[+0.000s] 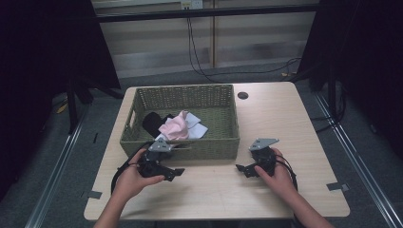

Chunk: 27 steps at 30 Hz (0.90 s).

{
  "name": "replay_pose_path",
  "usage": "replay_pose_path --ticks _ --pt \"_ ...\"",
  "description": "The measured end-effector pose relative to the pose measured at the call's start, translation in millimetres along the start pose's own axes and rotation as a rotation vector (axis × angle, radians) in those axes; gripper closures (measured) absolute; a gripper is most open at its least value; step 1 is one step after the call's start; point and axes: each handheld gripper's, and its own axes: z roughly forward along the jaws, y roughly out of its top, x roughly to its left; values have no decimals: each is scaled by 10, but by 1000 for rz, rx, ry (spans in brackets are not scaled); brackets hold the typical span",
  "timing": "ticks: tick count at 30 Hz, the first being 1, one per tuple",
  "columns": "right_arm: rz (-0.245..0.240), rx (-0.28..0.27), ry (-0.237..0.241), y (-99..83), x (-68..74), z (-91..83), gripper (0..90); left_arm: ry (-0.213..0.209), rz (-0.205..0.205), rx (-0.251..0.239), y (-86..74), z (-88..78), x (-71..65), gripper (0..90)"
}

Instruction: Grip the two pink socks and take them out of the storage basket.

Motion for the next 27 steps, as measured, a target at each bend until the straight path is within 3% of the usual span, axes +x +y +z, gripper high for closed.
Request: replay_pose_path --ticks 19,27 --pt "2 1 0 1 2 0 102 -34 -18 -2 401 -345 140 249" --pt "1 1 0 1 2 1 102 -35 -50 -12 551 -427 267 249"
